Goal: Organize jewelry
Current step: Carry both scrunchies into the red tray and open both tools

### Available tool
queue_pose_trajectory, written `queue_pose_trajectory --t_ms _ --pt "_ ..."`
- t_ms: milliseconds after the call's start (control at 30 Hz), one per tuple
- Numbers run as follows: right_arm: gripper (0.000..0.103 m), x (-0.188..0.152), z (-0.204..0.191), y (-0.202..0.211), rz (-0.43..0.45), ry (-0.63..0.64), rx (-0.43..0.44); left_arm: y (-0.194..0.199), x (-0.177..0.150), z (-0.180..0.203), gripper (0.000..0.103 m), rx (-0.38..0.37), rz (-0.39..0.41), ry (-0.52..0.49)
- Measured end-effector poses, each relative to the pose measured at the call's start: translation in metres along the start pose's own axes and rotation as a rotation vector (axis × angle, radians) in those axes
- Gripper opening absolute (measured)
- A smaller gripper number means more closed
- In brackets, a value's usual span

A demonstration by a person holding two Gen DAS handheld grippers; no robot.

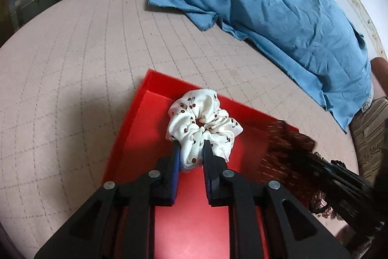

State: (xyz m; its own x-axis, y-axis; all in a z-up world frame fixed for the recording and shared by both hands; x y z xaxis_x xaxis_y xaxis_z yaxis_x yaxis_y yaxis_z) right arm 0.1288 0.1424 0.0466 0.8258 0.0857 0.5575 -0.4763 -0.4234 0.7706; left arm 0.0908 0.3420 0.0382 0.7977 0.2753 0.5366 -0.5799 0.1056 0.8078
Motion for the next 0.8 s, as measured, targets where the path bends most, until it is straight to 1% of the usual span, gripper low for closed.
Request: queue_pose_trajectory --t_ms 100,133,200,233,267,300,333,367,467,600,700,800 --pt "0.014 0.006 0.000 -0.013 -0.012 -0.005 -0.014 0.001 -0.001 0.001 0.018 -0.014 0.000 -0.005" --pt "0.015 0.007 0.000 -0.015 -0.011 -0.005 -0.018 0.002 -0.001 0.001 0.022 -0.018 0.005 -0.007" --pt "0.022 0.008 -0.001 -0.016 -0.010 -0.011 -0.017 0.008 -0.001 0.001 0.030 -0.024 0.031 -0.007" --pt "0.030 0.008 -0.002 -0.014 -0.008 -0.012 -0.014 0.010 -0.001 0.001 0.035 -0.025 0.043 -0.006" --pt "0.039 0.008 -0.003 -0.011 0.001 -0.008 -0.016 0.013 -0.001 0.000 0.037 -0.027 0.057 -0.005" --pt "0.045 0.008 -0.003 -0.009 0.010 -0.005 -0.021 0.017 -0.002 0.000 0.042 -0.035 0.072 -0.003" --pt "0.056 0.008 -0.003 -0.004 0.022 -0.003 -0.026 0.022 -0.003 0.000 0.045 -0.043 0.088 -0.001" --pt "0.060 0.008 -0.003 0.000 0.031 -0.003 -0.028 0.026 -0.003 0.000 0.045 -0.045 0.101 -0.003" --pt "0.061 0.003 0.001 0.019 0.052 -0.005 -0.026 0.035 -0.007 0.005 0.046 -0.027 0.143 -0.025" --pt "0.061 -0.018 0.020 0.059 0.087 -0.017 -0.037 0.051 -0.019 0.017 0.046 -0.005 0.193 -0.068" --pt "0.061 -0.043 0.044 0.097 0.116 -0.056 -0.045 0.066 -0.031 0.032 0.049 0.006 0.213 -0.102" --pt "0.061 -0.074 0.077 0.137 0.150 -0.114 -0.063 0.083 -0.050 0.051 0.050 0.002 0.210 -0.151"
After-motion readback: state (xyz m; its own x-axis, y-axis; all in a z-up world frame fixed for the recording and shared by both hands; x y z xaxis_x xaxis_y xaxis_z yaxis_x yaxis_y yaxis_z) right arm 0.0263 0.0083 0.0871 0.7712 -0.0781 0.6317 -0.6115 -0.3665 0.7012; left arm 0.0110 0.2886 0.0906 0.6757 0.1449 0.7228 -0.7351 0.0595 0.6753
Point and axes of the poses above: each gripper's, at about its wrist camera, not at the fingertips, and y roughly against the way its jaws point, z to its right, x to its top, the point moved 2 cm from there along -y, roughly the way its jaws point, and after that the axes turned 4 degrees about x, right-handed, at the moved point
